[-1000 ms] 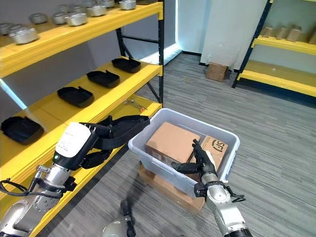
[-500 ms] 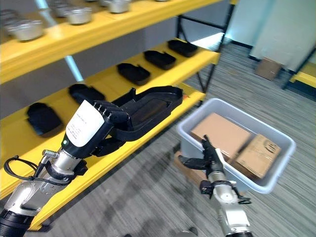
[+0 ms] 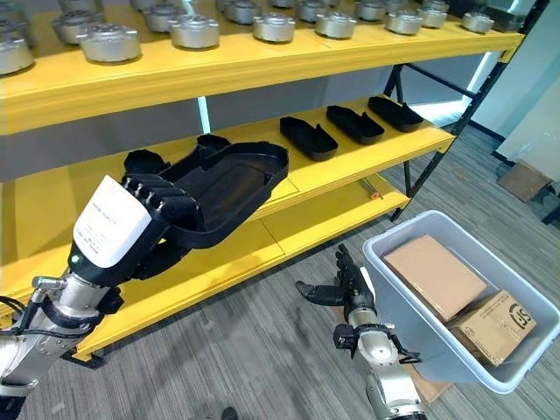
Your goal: Move parts from the plastic box to the shelf.
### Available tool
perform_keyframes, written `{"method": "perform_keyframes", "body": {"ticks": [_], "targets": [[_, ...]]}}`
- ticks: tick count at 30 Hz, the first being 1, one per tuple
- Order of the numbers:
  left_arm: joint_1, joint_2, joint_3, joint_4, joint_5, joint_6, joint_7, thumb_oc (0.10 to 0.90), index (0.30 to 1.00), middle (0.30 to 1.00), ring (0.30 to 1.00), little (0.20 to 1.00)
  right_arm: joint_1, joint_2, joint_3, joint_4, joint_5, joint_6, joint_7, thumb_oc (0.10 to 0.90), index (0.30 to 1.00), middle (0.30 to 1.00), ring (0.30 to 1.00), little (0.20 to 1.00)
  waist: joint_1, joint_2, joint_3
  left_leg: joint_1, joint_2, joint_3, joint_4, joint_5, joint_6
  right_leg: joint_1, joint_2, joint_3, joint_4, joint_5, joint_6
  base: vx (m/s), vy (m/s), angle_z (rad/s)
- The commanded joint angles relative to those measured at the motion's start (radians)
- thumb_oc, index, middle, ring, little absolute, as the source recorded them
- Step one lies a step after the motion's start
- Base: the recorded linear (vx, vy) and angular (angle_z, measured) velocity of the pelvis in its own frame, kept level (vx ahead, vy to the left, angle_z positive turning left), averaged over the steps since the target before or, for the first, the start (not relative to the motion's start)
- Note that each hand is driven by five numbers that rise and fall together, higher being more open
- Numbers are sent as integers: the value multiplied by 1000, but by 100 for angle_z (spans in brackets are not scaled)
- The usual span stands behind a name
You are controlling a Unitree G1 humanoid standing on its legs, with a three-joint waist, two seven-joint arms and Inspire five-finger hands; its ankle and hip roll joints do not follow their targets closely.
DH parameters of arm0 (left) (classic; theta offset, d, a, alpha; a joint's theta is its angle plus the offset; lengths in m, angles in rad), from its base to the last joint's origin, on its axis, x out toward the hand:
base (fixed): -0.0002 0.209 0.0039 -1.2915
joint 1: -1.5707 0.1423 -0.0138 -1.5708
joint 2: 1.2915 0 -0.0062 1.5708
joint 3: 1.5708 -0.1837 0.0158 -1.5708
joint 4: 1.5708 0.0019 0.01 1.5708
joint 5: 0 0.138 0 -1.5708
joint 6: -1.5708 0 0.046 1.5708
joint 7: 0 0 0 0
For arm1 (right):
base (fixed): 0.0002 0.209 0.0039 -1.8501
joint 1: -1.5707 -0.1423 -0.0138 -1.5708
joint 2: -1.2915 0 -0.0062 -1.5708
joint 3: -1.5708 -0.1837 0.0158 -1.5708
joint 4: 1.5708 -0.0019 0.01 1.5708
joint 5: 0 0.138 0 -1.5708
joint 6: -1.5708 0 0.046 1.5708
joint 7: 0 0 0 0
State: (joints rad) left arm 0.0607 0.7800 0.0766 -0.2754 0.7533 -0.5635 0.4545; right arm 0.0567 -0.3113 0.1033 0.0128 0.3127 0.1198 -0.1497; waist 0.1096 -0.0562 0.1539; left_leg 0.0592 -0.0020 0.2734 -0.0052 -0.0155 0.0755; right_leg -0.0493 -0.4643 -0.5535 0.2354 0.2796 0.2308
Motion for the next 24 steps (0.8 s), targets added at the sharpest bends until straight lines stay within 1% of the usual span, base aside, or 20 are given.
{"method": "perform_keyframes", "body": {"ticks": [1,2,4,5,7,8,9,11,13,14,15,16,17,18,19,20,21,22,23,24], "targets": [[-105,-40,59,-107,-85,5,126,400,300,300,300,300,-62,-74,-61,-129,-58,-88,16,900,1000,1000,1000,1000,-39,37,-50,79,28,29,-82,-31,-68,47,172,71,-37,-108,2,52,-56,31],[-105,-47,58,-108,-73,22,130,400,300,300,300,300,-49,-82,-68,-130,-61,-99,28,900,1000,1000,1000,1000,-57,31,-47,68,22,18,-82,-10,-64,42,228,116,-61,-135,-33,36,-96,35],[-102,-51,52,-104,-51,39,151,400,300,300,300,300,-17,-96,-85,-129,-46,-124,39,900,1000,1000,1000,1000,-95,27,-54,56,13,-46,-82,-1,-60,45,331,263,-112,-201,-65,71,-119,48],[-98,-58,48,-100,-27,44,170,400,300,300,300,300,2,-103,-98,-133,-35,-132,55,900,1000,1000,1000,1000,-116,26,-60,51,10,-75,-82,2,-60,54,372,333,-132,-240,-84,83,-110,60],[-88,-68,48,-96,6,54,199,400,300,300,300,300,20,-111,-111,-136,-25,-135,72,900,1000,1000,1000,1000,-125,24,-68,42,9,-86,-82,9,-63,65,386,364,-161,-253,-99,50,-94,79],[-81,-72,48,-94,18,57,213,400,300,300,300,300,26,-115,-114,-135,-21,-134,76,900,1000,1000,1000,1000,-127,25,-72,41,9,-87,-82,10,-68,74,387,367,-177,-254,-102,70,-115,43],[-70,-75,52,-89,29,79,226,400,300,300,300,300,30,-121,-115,-126,-23,-126,78,900,1000,1000,1000,1000,-128,25,-79,40,10,-90,-82,12,-74,86,386,377,-201,-255,-106,101,-139,4],[-38,-77,69,-80,34,100,246,400,300,300,300,300,24,-133,-114,-98,-42,-142,92,900,1000,1000,1000,1000,-124,25,-87,48,9,-87,-82,11,-81,111,386,385,-241,-244,-110,122,-177,-5],[6,-82,101,-77,32,115,283,400,300,300,300,300,19,-145,-114,-109,-26,-158,139,900,1000,1000,1000,1000,-112,26,-92,55,13,-79,-75,10,-91,131,387,378,-276,-235,-117,102,-227,-7],[29,-92,119,-75,37,134,306,400,300,300,300,300,10,-150,-101,-119,-5,-193,192,900,1000,1000,1000,1000,-103,24,-92,54,15,-75,-58,5,-100,147,388,373,-311,-223,-122,73,-218,-4],[36,-96,123,-73,42,145,315,400,300,300,300,300,6,-151,-93,-123,5,-205,214,900,1000,1000,1000,1000,-101,24,-91,52,17,-72,-48,3,-105,150,388,371,-321,-219,-124,79,-251,7],[45,-103,130,-71,47,162,330,400,300,300,300,300,-2,-154,-79,-126,25,-221,274,900,1000,1000,1000,1000,-95,24,-90,48,18,-69,-28,-4,-111,150,388,368,-323,-221,-127,72,-202,7],[55,-111,143,-70,51,176,341,400,300,300,300,300,-8,-158,-63,-131,49,-234,334,900,1000,1000,1000,1000,-87,24,-87,39,17,-66,4,-15,-116,152,386,363,-323,-222,-132,85,-238,12],[62,-117,152,-66,55,188,352,400,300,300,300,300,-12,-166,-48,-137,50,-244,382,900,1000,1000,1000,1000,-81,19,-83,19,14,-61,62,-35,-119,155,382,353,-323,-224,-137,70,-213,19],[63,-118,154,-65,55,203,347,400,300,300,300,300,-18,-174,-36,-138,50,-257,406,900,1000,1000,1000,1000,-77,15,-77,-4,15,-55,114,-54,-119,157,378,340,-322,-225,-143,23,-249,34],[49,-109,149,-55,50,223,341,400,300,300,300,300,-24,-195,-22,-138,57,-265,425,900,1000,1000,1000,1000,-74,8,-53,-60,33,-30,235,-29,-136,166,376,311,-318,-227,-160,-21,-203,45],[34,-108,138,-53,47,237,338,400,300,300,300,300,-27,-203,-23,-136,57,-262,417,900,1000,1000,1000,1000,-78,5,-42,-89,49,-8,290,-24,-145,170,373,292,-315,-228,-166,-32,-142,76],[29,-108,135,-52,42,241,339,400,300,300,300,300,-25,-206,-24,-133,61,-266,414,900,1000,1000,1000,1000,-85,5,-38,-95,73,19,299,-14,-152,172,371,276,-311,-231,-166,-9,26,108],[28,-111,134,-52,35,246,342,400,300,300,300,300,-16,-208,-31,-134,68,-269,427,900,1000,1000,1000,1000,-96,9,-35,-86,113,50,282,5,-164,178,368,253,-307,-235,-163,103,136,110],[36,-113,139,-53,30,243,350,400,300,300,300,300,-7,-207,-35,-136,70,-272,457,900,1000,1000,1000,1000,-102,14,-43,-56,143,51,233,5,-180,187,366,247,-308,-247,-153,141,303,105]]}}
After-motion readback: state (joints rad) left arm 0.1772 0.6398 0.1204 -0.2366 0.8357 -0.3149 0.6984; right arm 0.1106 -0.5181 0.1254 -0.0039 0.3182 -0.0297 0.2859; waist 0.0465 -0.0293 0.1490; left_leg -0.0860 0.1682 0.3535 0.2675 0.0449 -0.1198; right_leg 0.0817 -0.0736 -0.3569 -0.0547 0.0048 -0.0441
